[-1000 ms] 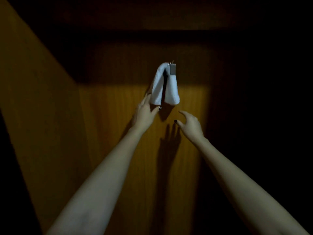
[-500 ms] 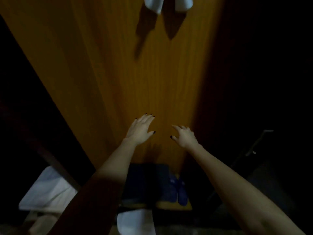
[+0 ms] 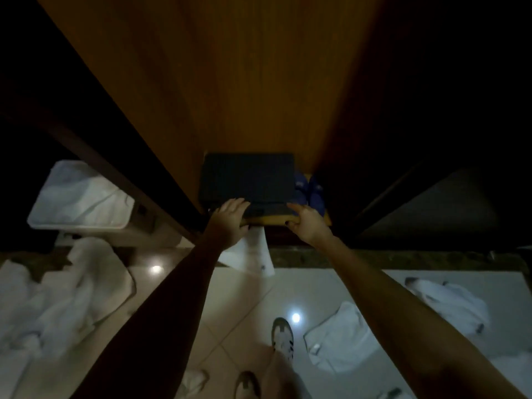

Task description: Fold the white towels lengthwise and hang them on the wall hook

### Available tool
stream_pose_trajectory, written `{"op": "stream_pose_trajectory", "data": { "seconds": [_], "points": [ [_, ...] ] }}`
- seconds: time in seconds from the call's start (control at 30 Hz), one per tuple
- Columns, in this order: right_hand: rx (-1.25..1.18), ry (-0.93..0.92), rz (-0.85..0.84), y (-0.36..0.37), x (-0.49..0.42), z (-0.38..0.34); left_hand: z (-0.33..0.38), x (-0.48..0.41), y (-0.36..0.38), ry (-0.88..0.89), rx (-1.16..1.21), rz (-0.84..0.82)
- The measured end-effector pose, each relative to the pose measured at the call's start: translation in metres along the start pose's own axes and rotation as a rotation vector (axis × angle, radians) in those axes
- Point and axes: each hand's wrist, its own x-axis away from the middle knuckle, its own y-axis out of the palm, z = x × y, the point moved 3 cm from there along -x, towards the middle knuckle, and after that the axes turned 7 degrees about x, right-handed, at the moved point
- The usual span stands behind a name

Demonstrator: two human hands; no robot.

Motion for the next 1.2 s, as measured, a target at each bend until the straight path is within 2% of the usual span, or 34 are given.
{"op": "stream_pose_trajectory", "data": {
  "seconds": [0.27, 0.43, 0.6, 0.83, 0.93, 1.03, 1.2],
  "points": [
    [0.042, 0.034, -0.049, 0.219, -0.090, 0.063, -0.127, -0.037, 0.231, -0.049, 0.066, -0.074],
    [0.076, 0.037, -0.004, 0.322, -0.174, 0.113, -0.201, -0.107, 0.335, -0.143, 0.127, 0.014],
    [0.100, 0.017, 0.040, 0.409, -0.263, 0.137, -0.279, -0.151, 0.408, -0.227, 0.123, 0.127],
    [0.037, 0.035, 0.161, 0.504, -0.347, 0.150, -0.375, -0.174, 0.467, -0.336, 0.132, 0.258],
    [-0.023, 0.132, 0.240, 0.520, -0.360, 0.149, -0.387, -0.171, 0.483, -0.350, 0.216, 0.296],
    [-0.134, 0.186, 0.209, 0.522, -0.360, 0.142, -0.385, -0.165, 0.485, -0.335, 0.269, 0.308],
    [-0.266, -0.080, 0.186, 0.489, -0.320, 0.113, -0.356, -0.162, 0.443, -0.291, 0.318, 0.289]
  ]
}}
